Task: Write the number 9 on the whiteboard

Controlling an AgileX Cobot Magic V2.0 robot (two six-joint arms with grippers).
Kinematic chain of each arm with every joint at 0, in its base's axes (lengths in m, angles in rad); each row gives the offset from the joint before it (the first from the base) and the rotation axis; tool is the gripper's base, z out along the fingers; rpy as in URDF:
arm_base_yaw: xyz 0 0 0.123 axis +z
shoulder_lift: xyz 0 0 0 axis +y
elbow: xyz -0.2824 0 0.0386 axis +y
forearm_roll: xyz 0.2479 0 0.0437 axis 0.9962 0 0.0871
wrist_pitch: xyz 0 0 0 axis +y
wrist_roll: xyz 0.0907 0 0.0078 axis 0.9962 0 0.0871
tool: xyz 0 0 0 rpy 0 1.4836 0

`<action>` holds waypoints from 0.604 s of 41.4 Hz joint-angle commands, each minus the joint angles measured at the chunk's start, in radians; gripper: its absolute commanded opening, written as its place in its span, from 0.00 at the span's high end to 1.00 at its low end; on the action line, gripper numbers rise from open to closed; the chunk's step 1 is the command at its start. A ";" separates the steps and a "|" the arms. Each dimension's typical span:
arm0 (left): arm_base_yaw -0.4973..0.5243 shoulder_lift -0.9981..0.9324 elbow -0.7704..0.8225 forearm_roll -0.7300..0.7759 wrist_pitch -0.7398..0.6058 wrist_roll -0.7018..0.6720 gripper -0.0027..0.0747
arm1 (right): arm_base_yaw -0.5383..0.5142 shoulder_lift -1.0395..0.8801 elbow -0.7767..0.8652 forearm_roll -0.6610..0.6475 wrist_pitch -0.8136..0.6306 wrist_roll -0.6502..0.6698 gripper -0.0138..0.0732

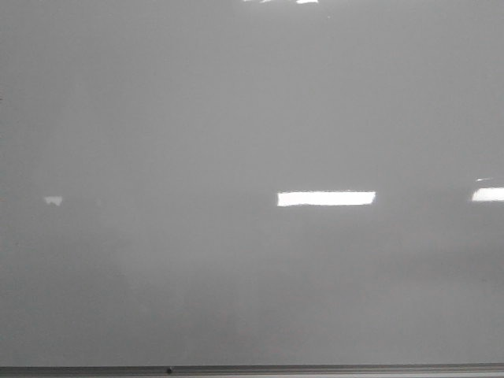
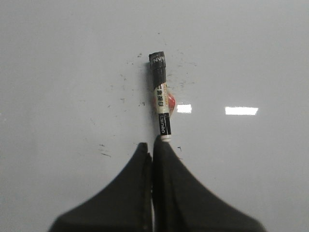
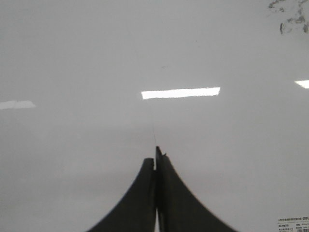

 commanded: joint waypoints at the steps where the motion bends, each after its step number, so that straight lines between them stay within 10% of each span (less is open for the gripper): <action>1: 0.000 -0.019 0.002 0.000 -0.125 -0.006 0.99 | -0.006 -0.020 -0.004 -0.006 -0.107 -0.003 0.92; 13: 0.000 -0.017 -0.060 -0.057 -0.339 -0.012 0.99 | -0.006 -0.020 -0.089 -0.003 -0.138 -0.003 0.92; 25: 0.000 0.196 -0.349 -0.033 -0.041 -0.006 0.99 | -0.006 0.143 -0.371 -0.003 0.187 -0.003 0.92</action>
